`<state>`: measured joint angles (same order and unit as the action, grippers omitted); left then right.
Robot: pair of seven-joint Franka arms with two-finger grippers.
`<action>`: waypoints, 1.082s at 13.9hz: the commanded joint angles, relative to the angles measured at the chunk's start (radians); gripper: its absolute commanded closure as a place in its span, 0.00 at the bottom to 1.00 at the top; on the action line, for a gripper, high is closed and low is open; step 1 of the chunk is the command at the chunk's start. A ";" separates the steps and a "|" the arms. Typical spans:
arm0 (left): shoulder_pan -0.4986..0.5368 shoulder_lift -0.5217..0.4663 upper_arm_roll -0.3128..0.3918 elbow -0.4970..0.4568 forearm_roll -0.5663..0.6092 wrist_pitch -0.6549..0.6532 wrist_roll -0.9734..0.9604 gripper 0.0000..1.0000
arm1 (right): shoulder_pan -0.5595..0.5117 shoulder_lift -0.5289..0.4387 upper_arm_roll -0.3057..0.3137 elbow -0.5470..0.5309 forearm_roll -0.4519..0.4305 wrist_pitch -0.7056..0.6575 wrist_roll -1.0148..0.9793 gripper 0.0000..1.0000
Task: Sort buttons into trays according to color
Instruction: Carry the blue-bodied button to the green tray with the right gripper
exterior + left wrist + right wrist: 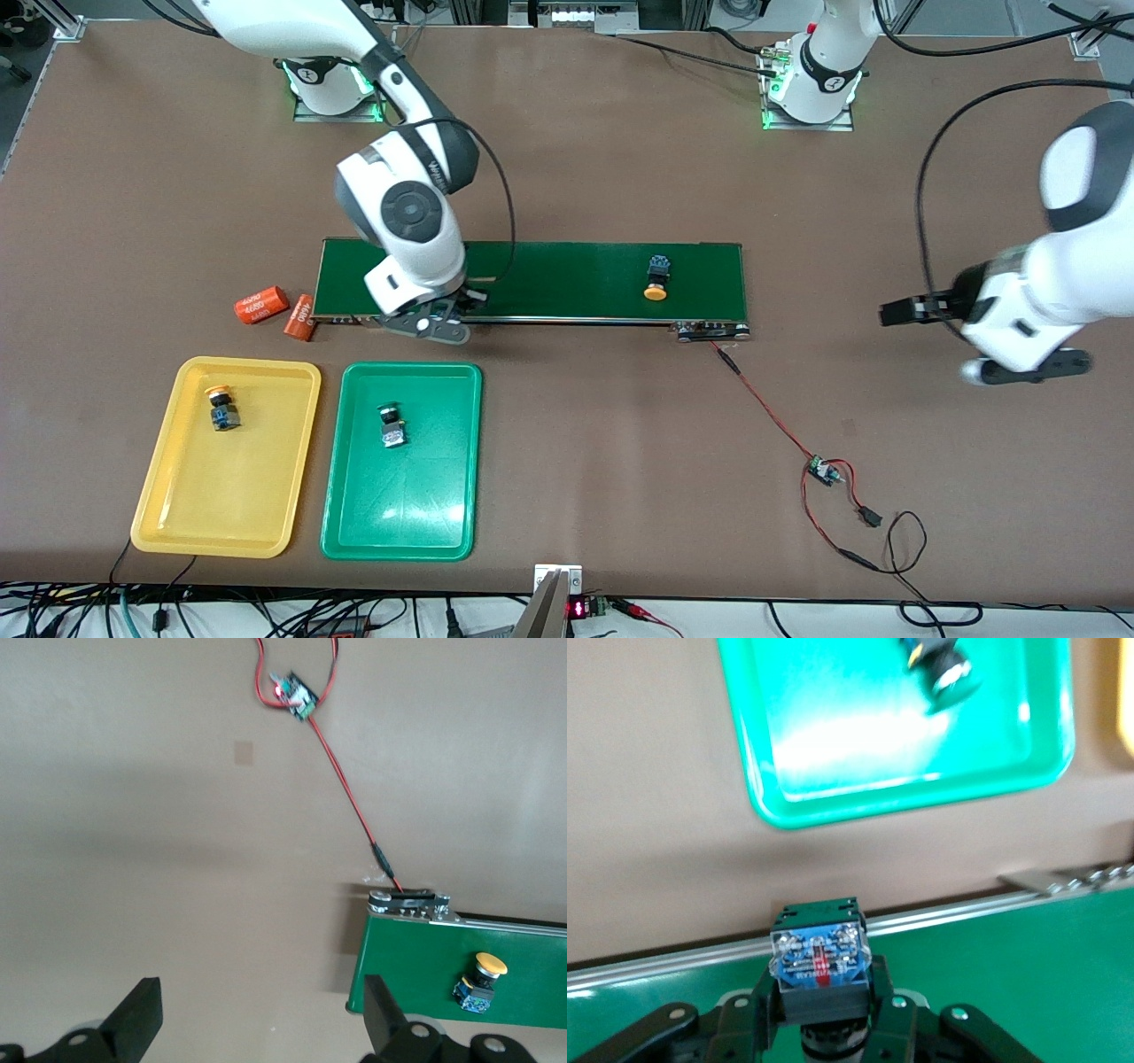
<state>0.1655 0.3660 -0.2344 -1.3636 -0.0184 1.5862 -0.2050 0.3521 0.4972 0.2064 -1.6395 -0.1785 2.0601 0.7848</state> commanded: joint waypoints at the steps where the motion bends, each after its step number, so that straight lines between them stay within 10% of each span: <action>1: -0.125 -0.088 0.194 -0.052 -0.040 0.028 0.090 0.00 | -0.030 0.014 -0.021 0.111 0.034 -0.066 -0.122 0.85; 8: -0.106 -0.271 0.231 -0.177 -0.037 0.048 0.115 0.00 | -0.042 0.245 -0.065 0.432 0.033 -0.032 -0.315 0.84; 15: -0.095 -0.351 0.225 -0.247 -0.011 0.084 0.131 0.00 | -0.059 0.366 -0.065 0.452 0.031 0.199 -0.360 0.84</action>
<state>0.0688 0.0591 -0.0103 -1.5448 -0.0396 1.6287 -0.0957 0.3002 0.8448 0.1364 -1.2273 -0.1569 2.2577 0.4511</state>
